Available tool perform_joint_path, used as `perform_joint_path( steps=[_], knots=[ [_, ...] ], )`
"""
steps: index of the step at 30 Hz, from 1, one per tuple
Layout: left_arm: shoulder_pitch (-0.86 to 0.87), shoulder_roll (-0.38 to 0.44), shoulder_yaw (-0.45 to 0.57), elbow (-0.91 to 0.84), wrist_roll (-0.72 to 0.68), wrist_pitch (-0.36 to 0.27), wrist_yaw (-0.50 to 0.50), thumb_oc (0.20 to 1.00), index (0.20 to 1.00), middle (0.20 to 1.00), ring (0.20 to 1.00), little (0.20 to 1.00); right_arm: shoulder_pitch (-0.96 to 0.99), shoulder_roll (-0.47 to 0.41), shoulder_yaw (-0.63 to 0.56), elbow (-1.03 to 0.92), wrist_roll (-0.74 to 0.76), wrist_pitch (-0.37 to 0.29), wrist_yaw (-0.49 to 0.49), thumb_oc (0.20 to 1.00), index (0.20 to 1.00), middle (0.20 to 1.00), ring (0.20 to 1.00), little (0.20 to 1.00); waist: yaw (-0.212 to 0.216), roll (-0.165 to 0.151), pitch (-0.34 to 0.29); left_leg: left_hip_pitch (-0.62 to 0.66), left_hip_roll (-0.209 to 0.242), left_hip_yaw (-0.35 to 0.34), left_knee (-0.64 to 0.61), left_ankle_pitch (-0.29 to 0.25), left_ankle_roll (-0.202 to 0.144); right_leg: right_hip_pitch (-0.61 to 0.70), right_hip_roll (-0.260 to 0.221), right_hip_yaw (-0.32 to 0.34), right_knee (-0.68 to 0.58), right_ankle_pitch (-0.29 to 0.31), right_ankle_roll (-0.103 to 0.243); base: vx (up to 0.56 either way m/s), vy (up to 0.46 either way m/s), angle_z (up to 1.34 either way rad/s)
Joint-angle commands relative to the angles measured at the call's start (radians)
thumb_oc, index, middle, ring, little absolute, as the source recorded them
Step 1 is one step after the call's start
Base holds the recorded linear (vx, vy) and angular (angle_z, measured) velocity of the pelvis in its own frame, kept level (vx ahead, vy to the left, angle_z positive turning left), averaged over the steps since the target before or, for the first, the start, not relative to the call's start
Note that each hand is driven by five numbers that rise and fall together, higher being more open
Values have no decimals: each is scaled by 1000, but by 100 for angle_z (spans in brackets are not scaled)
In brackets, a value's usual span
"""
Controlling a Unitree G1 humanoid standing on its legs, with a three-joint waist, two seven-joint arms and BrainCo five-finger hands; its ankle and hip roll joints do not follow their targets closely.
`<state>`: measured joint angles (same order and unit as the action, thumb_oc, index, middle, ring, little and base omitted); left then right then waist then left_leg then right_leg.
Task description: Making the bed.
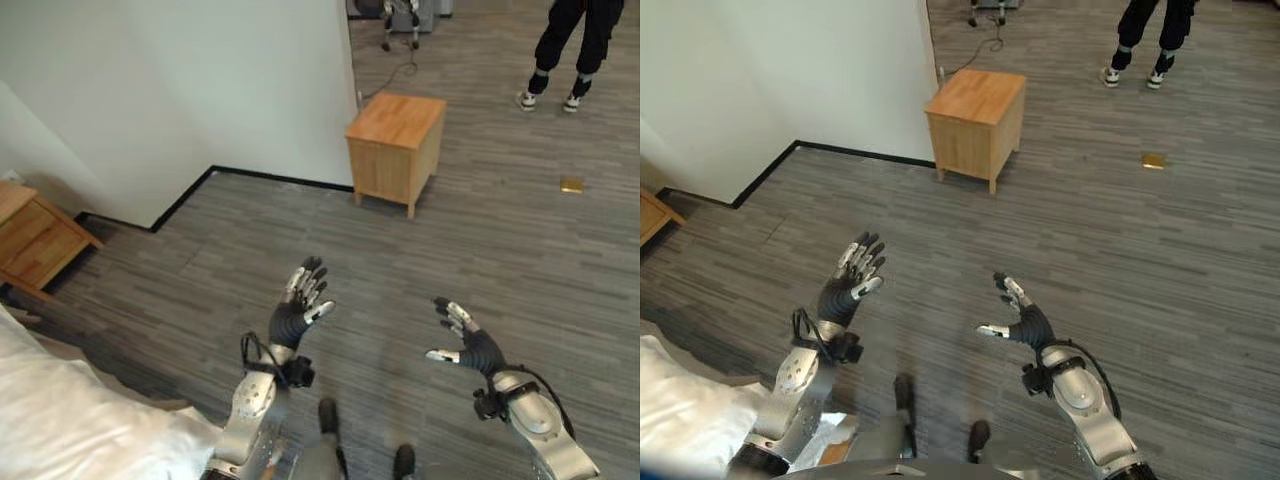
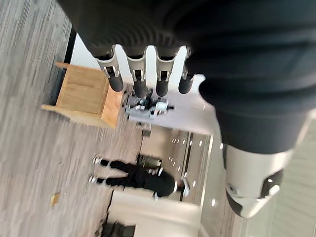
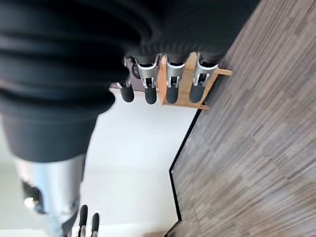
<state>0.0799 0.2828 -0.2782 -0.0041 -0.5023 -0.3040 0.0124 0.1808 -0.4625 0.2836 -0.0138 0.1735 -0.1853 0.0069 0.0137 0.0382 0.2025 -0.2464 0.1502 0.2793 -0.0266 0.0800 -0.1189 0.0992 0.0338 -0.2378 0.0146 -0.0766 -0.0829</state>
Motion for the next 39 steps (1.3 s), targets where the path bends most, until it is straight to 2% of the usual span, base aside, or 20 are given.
perform_joint_path(
  steps=[1,3,7,9,10,11,14,15,16,17,18,19,21,23,25,26,27,29,33,39],
  knots=[
    [16,38,23,-139,23,-52,15,1000,1000,1000,1000,1000,-74,5,-70,-74,1,-59,-22,1000,1000,1000,1000,1000,19,-15,6,60,40,188,-44,88,6,222,-99,61,-76,-121,195,346,126,1],
    [35,49,20,-145,11,-45,3,1000,1000,1000,1000,1000,-64,15,-62,-88,-1,-49,-8,1000,1000,1000,1000,1000,9,-12,-9,91,72,293,-42,131,24,232,-99,48,-49,-133,204,375,139,40],
    [55,69,22,-138,-3,-41,4,1000,1000,1000,1000,1000,-67,38,-34,-71,-17,-43,0,1000,1000,1000,1000,1000,39,-45,-38,97,31,281,-28,131,53,236,-147,28,23,-114,242,358,108,25],
    [65,97,22,-155,12,-37,-6,1000,1000,1000,1000,1000,-53,48,-27,-79,-50,-46,8,1000,1000,1000,1000,1000,72,-85,-46,135,-63,230,-29,67,114,188,-225,9,212,57,329,320,156,39],
    [66,98,23,-156,12,-36,-6,1000,1000,1000,1000,1000,-52,50,-26,-80,-50,-46,8,1000,1000,1000,1000,1000,70,-89,-48,133,-68,230,-29,65,117,184,-230,9,218,54,332,336,174,87],
    [56,111,23,-157,31,-36,7,1000,1000,1000,1000,1000,-71,49,-7,-91,-79,-42,5,1000,1000,1000,1000,1000,57,-87,-34,184,-113,162,-41,21,147,104,-247,38,439,226,345,232,106,86],
    [41,118,16,-151,63,-40,23,1000,1000,1000,1000,1000,-96,65,5,-98,-24,-48,17,1000,1000,1000,1000,1000,32,-52,-17,233,-103,100,-58,-10,157,2,-211,103,599,264,345,351,95,151],
    [21,124,12,-138,78,-37,27,1000,1000,1000,1000,1000,-118,75,17,-106,31,-58,27,1000,1000,1000,1000,1000,15,-37,-3,256,-105,55,-61,-26,160,-61,-204,129,640,210,331,361,-41,126],
    [4,127,11,-125,91,-41,30,1000,1000,1000,1000,1000,-147,81,37,-128,87,-62,38,1000,1000,1000,1000,1000,-16,-33,18,290,-120,-22,-59,-36,150,-135,-188,162,577,114,292,365,-47,109],
    [3,127,12,-125,90,-41,30,1000,1000,1000,1000,1000,-148,81,37,-127,87,-62,38,1000,1000,1000,1000,1000,-19,-30,18,288,-116,-24,-60,-33,148,-134,-183,157,571,119,290,461,-169,136],
    [4,125,20,-114,79,-46,24,1000,1000,1000,1000,1000,-179,82,56,-146,126,-64,48,1000,1000,1000,1000,1000,-43,-34,24,308,-131,-111,-59,-44,130,-161,-134,208,400,5,252,230,-122,164],
    [4,124,21,-114,78,-46,23,1000,1000,1000,1000,1000,-180,82,56,-146,126,-64,48,1000,1000,1000,1000,1000,-46,-31,24,306,-127,-113,-61,-41,129,-159,-130,205,392,11,251,373,-195,178],
    [10,104,61,-81,48,-64,45,1000,1000,1000,1000,1000,-231,84,91,-128,133,-61,58,1000,1000,1000,1000,1000,-53,-54,14,336,-158,-220,-61,-79,110,-188,-97,317,65,51,235,422,-235,169],
    [24,122,80,-103,41,-62,11,1000,1000,1000,1000,1000,-255,82,111,-154,153,-63,69,1000,1000,1000,1000,1000,-30,-78,13,346,-177,-239,16,-133,103,-127,-140,251,9,70,231,387,-259,186],
    [38,114,97,-103,37,-59,11,1000,1000,1000,1000,1000,-269,83,115,-155,161,-57,74,1000,1000,1000,1000,1000,-22,-82,15,326,-175,-228,109,-164,80,-92,-153,223,-2,71,221,239,-199,184],
    [51,102,118,-110,-2,-61,-1,1000,1000,1000,1000,1000,-276,78,100,-151,164,-67,59,1000,1000,1000,1000,1000,0,-83,40,197,-122,-173,378,-88,-3,-28,-172,161,-12,55,183,124,-155,101],
    [57,96,126,-107,-9,-63,1,1000,1000,1000,1000,1000,-292,75,100,-141,152,-69,49,1000,1000,1000,1000,1000,10,-92,55,147,-91,-128,484,-48,-32,7,-182,134,-23,51,166,200,-211,92],
    [60,92,136,-68,-16,-58,8,1000,1000,1000,1000,1000,-316,75,94,-119,124,-51,29,1000,1000,1000,1000,1000,26,-104,61,107,-4,2,524,-26,-22,89,-183,79,-63,27,152,283,-149,79],
    [82,88,159,-52,-19,-43,1,1000,1000,1000,1000,1000,-306,78,86,-118,113,-36,39,1000,1000,1000,1000,1000,23,-105,25,124,36,114,343,-44,5,127,-188,41,-96,4,173,254,34,53],
    [113,71,183,-38,-4,-28,16,1000,1000,1000,1000,1000,-303,88,82,-108,78,-32,34,1000,1000,1000,1000,1000,23,-48,-29,190,49,149,-34,93,-6,185,-181,0,-91,-30,223,330,177,7]
  ],
)
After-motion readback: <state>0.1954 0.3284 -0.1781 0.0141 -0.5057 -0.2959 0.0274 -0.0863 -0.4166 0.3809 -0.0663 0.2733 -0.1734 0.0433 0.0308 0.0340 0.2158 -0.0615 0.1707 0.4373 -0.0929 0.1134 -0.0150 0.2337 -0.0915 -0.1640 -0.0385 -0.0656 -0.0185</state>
